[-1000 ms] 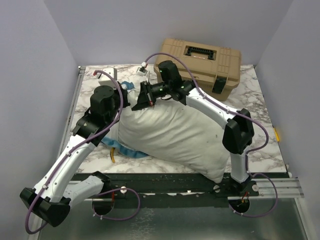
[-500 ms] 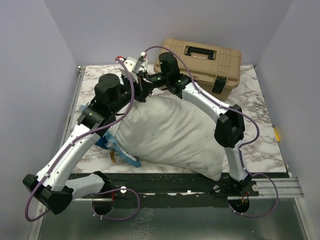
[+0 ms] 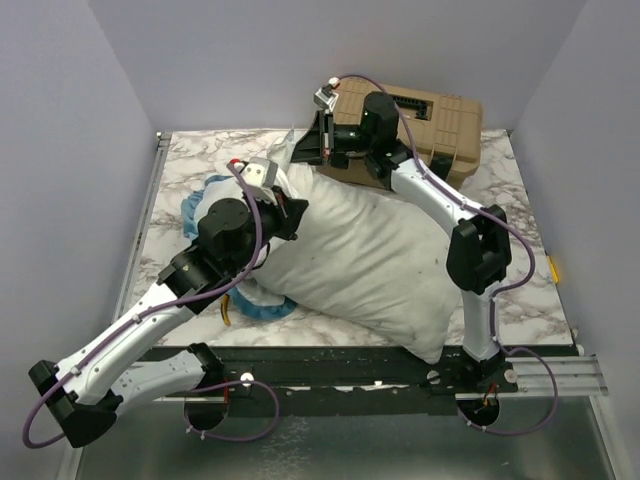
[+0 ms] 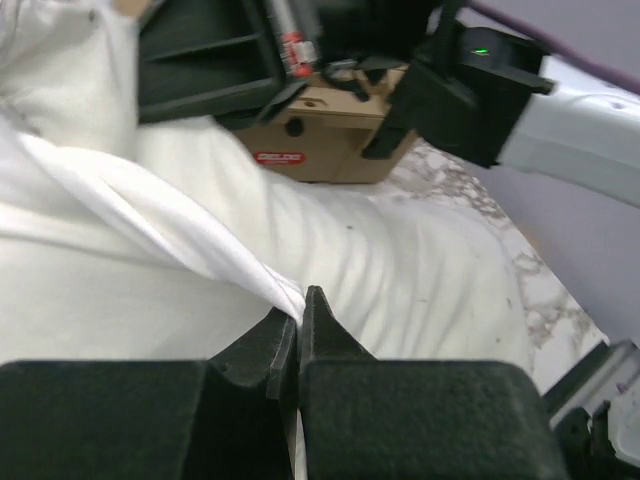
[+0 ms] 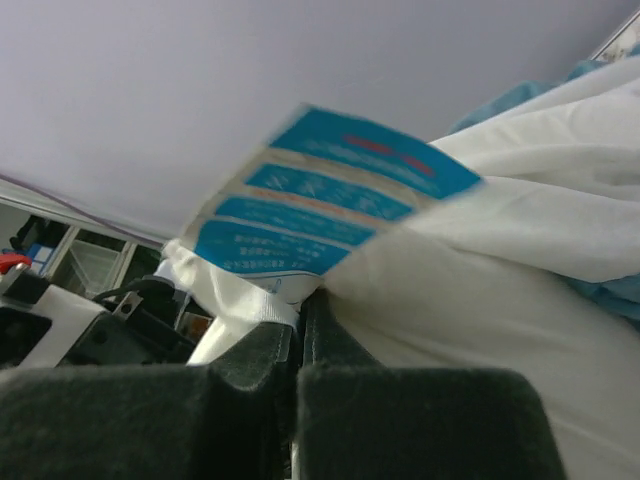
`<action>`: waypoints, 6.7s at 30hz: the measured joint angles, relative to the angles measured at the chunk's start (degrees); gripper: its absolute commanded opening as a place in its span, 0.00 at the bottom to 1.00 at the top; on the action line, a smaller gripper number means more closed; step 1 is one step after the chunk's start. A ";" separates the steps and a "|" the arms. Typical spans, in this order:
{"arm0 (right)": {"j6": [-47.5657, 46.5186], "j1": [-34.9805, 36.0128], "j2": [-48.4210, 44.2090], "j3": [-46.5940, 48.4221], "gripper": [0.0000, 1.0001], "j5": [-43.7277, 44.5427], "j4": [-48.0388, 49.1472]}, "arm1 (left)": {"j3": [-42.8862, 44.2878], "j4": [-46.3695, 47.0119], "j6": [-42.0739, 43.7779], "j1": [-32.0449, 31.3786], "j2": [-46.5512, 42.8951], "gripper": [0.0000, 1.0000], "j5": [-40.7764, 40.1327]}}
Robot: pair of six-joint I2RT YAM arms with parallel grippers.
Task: Put the pillow into the pillowcase
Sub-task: Stuff the pillow into the pillowcase.
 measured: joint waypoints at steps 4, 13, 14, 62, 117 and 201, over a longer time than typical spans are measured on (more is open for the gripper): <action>-6.34 0.11 -1.31 2.84 0.00 3.37 -6.95 | -5.01 0.74 -2.97 -0.13 -5.84 0.00 -8.59; -19.34 1.68 -8.52 2.47 0.00 8.68 -15.69 | -13.86 5.79 -7.69 -0.81 -13.40 0.00 -14.67; -19.93 1.99 -9.40 0.55 0.00 9.01 -15.45 | -15.02 5.84 -8.17 -0.81 -14.10 0.00 -15.08; -15.39 13.55 2.23 1.25 0.00 1.51 -20.57 | 11.61 -11.82 4.22 -0.20 5.77 0.00 -7.39; -26.29 12.61 -11.17 -26.99 0.00 9.49 -12.55 | 23.23 -27.54 -1.77 -1.29 8.22 0.72 -27.19; 5.88 6.45 6.88 -0.68 0.00 8.17 -2.64 | 14.73 -12.07 -14.03 -6.58 9.79 0.00 -3.96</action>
